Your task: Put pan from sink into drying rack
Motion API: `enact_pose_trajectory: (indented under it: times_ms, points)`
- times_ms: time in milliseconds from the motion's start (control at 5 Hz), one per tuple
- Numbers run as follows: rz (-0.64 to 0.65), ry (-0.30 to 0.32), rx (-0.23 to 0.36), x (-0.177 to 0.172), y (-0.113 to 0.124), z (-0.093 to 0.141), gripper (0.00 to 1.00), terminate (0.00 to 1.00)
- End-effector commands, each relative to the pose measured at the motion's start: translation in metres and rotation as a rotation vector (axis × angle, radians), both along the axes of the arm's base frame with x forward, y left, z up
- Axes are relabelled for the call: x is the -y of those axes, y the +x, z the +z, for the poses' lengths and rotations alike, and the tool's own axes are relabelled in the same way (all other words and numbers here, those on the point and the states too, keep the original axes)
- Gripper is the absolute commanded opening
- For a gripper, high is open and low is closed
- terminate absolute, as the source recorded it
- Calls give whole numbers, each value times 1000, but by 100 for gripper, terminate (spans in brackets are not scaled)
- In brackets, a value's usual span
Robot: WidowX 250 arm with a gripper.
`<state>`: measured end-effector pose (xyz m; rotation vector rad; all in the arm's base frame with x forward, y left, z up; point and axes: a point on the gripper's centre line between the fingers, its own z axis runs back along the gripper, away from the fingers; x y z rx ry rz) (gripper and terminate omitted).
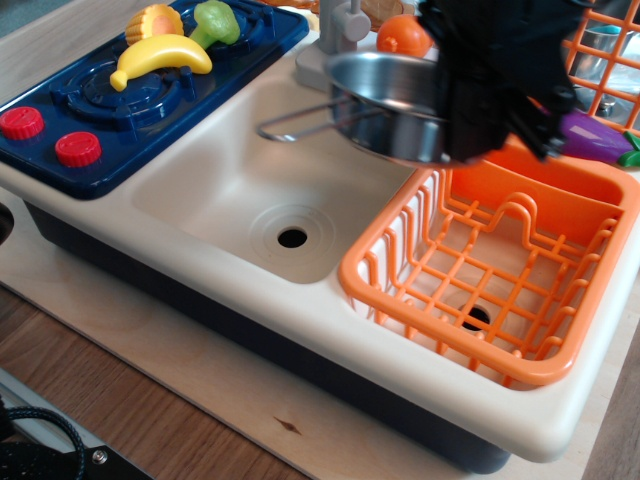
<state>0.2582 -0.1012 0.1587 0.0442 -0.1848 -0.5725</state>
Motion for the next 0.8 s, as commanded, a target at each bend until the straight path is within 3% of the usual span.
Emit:
enact_pose_trajectory:
  times_ms: [0, 200, 400, 600]
  points:
    - [73, -40, 39, 42, 5, 7, 0, 0]
    - [115, -26, 50, 53, -1, 1, 0, 0]
    - [158, -70, 108, 48, -7, -8, 100, 0]
    - [158, -70, 108, 48, -7, -8, 100, 100]
